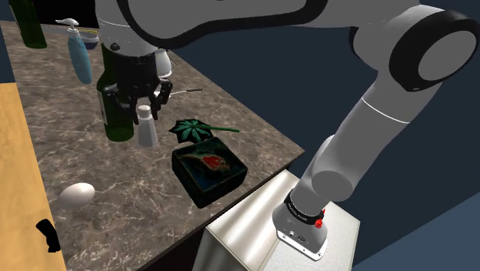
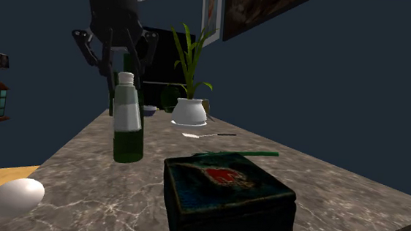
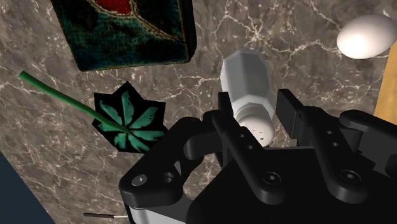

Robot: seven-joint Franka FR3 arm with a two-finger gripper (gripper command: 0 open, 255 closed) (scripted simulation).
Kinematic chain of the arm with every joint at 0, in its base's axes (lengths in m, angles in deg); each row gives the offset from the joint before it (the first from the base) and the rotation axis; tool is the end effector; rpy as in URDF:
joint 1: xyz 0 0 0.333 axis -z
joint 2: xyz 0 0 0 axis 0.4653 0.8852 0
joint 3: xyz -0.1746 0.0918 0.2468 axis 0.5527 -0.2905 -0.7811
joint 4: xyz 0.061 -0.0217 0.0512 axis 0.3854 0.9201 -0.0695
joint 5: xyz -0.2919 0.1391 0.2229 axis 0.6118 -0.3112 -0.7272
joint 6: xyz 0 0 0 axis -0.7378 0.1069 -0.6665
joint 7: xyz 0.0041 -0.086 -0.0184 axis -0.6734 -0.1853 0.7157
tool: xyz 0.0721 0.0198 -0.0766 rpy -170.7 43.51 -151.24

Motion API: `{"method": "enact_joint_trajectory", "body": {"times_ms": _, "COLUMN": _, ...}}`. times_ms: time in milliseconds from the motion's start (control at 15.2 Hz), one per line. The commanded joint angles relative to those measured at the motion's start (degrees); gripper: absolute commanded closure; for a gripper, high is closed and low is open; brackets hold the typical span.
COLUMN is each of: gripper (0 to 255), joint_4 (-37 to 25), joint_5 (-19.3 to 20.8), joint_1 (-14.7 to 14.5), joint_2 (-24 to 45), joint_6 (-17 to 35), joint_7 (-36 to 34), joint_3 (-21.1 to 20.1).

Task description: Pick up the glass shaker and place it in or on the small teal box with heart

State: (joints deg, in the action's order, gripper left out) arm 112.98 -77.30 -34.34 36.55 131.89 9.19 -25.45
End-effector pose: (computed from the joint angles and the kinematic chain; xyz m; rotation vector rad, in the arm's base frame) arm 0.4296 0.3365 0.5096 3.0053 -0.3738 0.0417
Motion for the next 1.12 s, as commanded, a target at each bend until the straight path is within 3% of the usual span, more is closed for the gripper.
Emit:
{"method": "enact_joint_trajectory", "body": {"times_ms": 0, "gripper": 255, "joint_4": -1.5, "joint_5": 0.0, "joint_1": 0.0, "joint_2": 0.0, "joint_6": -1.5, "joint_7": 0.1, "joint_3": 0.0}}
{"method": "enact_joint_trajectory", "body": {"times_ms": 198, "gripper": 255, "joint_4": -3.4, "joint_5": -0.1, "joint_1": 0.0, "joint_2": -0.1, "joint_6": -3.4, "joint_7": 0.3, "joint_3": 0.0}}
{"method": "enact_joint_trajectory", "body": {"times_ms": 594, "gripper": 255, "joint_4": 9.2, "joint_5": -6.8, "joint_1": 0.7, "joint_2": -15.6, "joint_6": -4.2, "joint_7": 7.8, "joint_3": 4.3}}
{"method": "enact_joint_trajectory", "body": {"times_ms": 1056, "gripper": 255, "joint_4": 20.2, "joint_5": -9.8, "joint_1": -0.9, "joint_2": -31.7, "joint_6": -8.6, "joint_7": 15.1, "joint_3": 10.9}}
